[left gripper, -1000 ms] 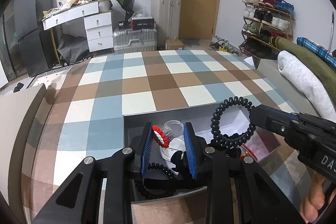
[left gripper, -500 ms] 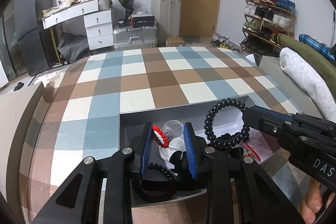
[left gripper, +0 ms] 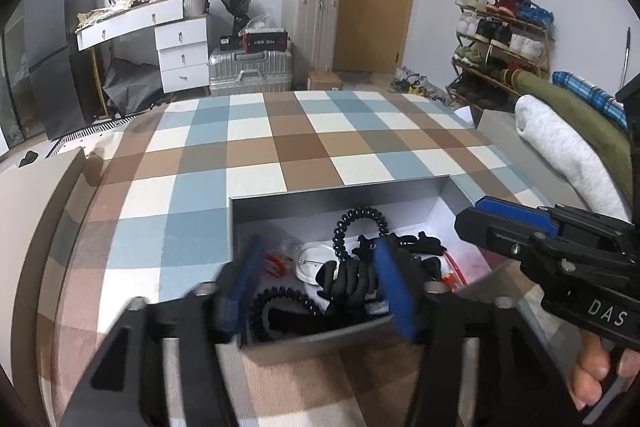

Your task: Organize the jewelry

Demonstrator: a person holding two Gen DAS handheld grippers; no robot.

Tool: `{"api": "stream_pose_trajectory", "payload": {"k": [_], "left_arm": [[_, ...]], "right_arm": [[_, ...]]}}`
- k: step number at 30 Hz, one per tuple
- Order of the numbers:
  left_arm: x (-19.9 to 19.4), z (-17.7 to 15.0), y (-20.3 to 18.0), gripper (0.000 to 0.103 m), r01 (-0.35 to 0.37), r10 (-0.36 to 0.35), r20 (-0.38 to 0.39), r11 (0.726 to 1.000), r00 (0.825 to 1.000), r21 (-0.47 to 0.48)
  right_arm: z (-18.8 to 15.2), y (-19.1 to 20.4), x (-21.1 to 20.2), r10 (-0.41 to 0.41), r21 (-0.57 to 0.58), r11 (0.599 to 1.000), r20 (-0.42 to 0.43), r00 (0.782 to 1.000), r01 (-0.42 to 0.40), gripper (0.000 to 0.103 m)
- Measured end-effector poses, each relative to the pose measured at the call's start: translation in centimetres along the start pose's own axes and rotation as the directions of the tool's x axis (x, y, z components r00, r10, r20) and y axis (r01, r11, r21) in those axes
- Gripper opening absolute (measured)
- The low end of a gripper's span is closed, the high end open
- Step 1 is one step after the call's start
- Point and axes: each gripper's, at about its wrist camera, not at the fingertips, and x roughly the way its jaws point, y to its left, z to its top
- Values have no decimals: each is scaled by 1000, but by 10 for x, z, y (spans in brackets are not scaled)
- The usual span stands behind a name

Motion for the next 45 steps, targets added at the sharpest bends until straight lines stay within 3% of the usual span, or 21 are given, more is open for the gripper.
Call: {"api": "stream_pose_trajectory", "payload": {"k": [4, 6, 8, 10, 25, 45], "left_arm": [[-13, -5, 1, 84, 3, -3, 20, 1000, 1000, -6], [-19, -9, 1, 86, 0, 1, 31, 1000, 1000, -8], [-21, -12, 1, 96, -2, 3, 33, 1000, 999, -7], [-25, -18, 1, 102, 0, 1, 53, 1000, 999, -18], [-41, -38, 10, 102, -58, 56, 165, 998, 985, 8], [-38, -46, 13, 102, -46, 46, 181, 999, 982, -3]], "right_arm": [[-5, -1, -11, -19, -25, 999, 21, 1000, 19, 54], [-8, 0, -15, -16, -34, 999, 21, 1000, 16, 72], [-11, 0, -21, -7, -39, 999, 29, 1000, 8, 92], [-14, 3, -28, -1, -55, 998, 47, 999, 4, 102], [-36, 1, -41, 41, -73, 997, 187, 981, -28, 103], [-51, -3, -40, 18, -79, 997, 252, 968, 2, 103]]}}
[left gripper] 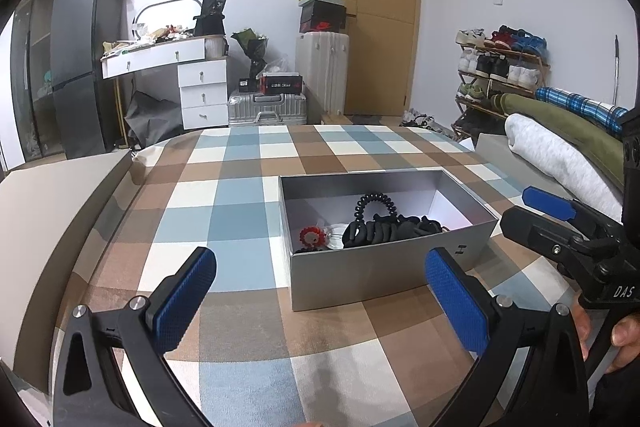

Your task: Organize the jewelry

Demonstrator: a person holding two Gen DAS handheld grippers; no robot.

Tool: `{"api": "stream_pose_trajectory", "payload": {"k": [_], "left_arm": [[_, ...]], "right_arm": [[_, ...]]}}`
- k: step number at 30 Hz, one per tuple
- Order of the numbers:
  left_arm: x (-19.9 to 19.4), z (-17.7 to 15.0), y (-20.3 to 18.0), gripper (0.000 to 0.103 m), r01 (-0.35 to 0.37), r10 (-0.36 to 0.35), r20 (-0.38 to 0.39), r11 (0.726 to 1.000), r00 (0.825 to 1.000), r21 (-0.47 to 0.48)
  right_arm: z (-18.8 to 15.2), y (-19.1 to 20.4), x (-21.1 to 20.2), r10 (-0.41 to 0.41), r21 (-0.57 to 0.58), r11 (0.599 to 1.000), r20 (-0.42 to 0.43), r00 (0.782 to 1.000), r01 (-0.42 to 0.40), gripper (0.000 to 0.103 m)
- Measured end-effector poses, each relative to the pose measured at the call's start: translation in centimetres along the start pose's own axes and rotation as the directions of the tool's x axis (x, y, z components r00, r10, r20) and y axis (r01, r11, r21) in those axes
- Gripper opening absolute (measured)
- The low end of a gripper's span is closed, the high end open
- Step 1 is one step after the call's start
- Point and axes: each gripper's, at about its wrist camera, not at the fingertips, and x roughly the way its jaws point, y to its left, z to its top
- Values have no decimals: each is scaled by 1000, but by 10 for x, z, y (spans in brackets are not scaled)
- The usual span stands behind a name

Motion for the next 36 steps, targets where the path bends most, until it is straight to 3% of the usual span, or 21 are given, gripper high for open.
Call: {"api": "stream_pose_trajectory", "payload": {"k": [36], "left_arm": [[0, -1, -2, 102, -17, 18, -13, 1000, 1000, 5]], "right_arm": [[0, -2, 0, -21, 0, 1000, -4, 1000, 21, 103]]}}
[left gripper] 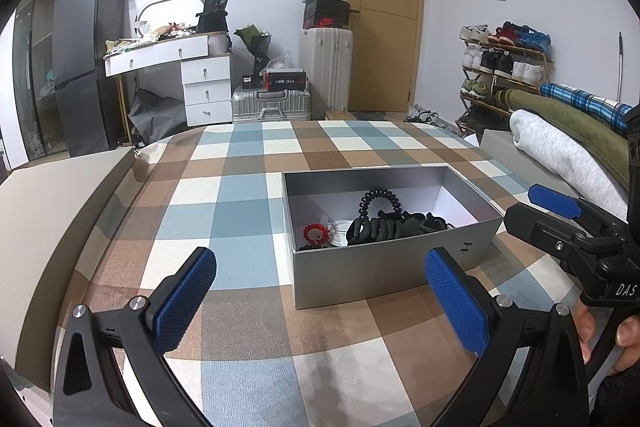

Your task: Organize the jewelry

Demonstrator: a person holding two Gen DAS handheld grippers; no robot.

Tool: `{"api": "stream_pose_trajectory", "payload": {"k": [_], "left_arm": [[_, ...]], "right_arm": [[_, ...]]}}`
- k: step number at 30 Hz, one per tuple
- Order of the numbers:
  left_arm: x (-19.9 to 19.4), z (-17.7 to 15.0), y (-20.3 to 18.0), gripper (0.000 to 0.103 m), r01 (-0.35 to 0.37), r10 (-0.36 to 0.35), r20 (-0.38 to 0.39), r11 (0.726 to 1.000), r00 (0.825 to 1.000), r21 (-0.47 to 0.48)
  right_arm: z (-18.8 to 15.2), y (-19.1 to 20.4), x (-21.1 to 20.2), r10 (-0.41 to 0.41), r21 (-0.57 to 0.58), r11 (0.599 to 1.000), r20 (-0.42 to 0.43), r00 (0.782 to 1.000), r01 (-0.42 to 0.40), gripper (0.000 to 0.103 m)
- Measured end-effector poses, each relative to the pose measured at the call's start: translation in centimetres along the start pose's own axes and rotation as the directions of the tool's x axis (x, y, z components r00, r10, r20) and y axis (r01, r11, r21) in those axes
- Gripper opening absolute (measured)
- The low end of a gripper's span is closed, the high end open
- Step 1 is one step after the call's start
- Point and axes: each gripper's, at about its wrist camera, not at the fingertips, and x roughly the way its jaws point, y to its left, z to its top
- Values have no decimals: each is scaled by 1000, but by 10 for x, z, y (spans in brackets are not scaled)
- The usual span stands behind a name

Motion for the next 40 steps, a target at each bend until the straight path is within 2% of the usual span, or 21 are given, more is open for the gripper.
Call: {"api": "stream_pose_trajectory", "payload": {"k": [40], "left_arm": [[-2, 1, 2, 102, -8, 8, 9, 1000, 1000, -13]], "right_arm": [[1, -1, 0, 0, 1, 1000, -2, 1000, 0, 103]]}}
